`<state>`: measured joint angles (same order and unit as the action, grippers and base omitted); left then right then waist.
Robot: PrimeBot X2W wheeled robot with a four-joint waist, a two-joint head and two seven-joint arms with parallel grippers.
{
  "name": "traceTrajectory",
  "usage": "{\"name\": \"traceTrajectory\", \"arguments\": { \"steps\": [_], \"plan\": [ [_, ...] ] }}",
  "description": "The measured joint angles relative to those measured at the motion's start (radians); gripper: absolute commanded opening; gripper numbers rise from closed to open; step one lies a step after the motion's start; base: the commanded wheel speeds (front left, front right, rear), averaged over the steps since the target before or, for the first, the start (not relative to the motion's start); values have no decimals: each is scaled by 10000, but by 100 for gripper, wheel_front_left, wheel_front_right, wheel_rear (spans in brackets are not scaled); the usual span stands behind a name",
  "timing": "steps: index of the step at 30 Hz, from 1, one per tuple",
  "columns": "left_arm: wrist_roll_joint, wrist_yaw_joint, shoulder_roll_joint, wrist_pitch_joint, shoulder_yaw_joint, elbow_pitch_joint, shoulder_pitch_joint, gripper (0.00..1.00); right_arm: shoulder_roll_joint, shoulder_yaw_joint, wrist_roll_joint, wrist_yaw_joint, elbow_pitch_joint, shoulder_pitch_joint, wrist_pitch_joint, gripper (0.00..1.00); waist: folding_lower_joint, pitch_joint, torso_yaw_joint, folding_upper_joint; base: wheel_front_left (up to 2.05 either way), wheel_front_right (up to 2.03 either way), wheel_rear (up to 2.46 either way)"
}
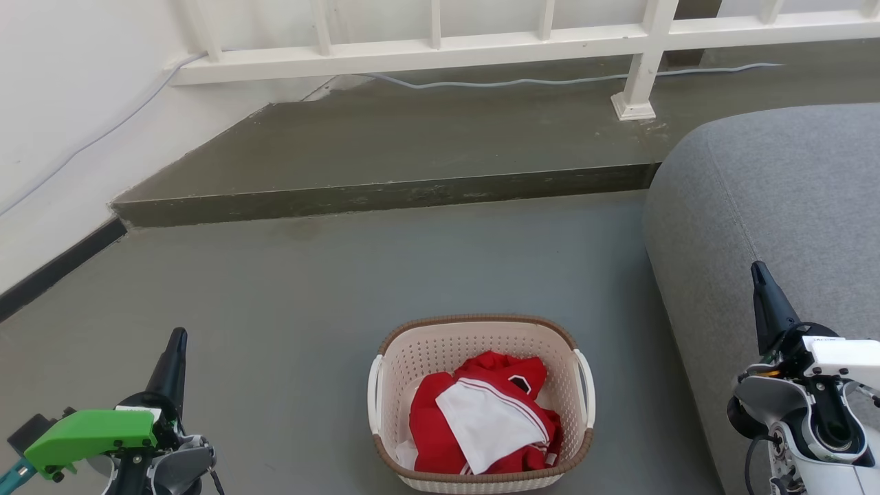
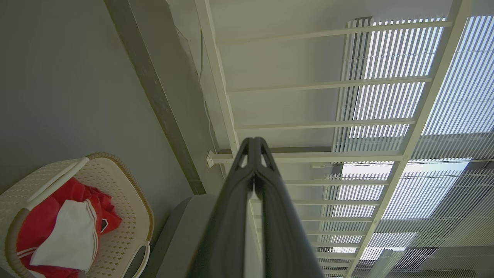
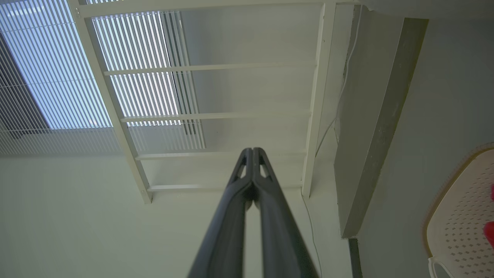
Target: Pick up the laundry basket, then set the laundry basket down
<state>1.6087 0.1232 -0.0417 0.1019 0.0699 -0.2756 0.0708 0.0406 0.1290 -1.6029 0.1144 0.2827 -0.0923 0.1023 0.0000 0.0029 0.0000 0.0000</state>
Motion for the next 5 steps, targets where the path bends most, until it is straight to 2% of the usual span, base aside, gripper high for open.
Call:
{"name": "traceTrajectory", "arguments": {
  "steps": [5],
  "plan": [
    [0, 0, 0, 0, 2, 0, 0, 0, 0, 0, 0, 0, 0, 0, 0, 0, 0, 0, 0, 0, 0, 0, 0]
  ]
}}
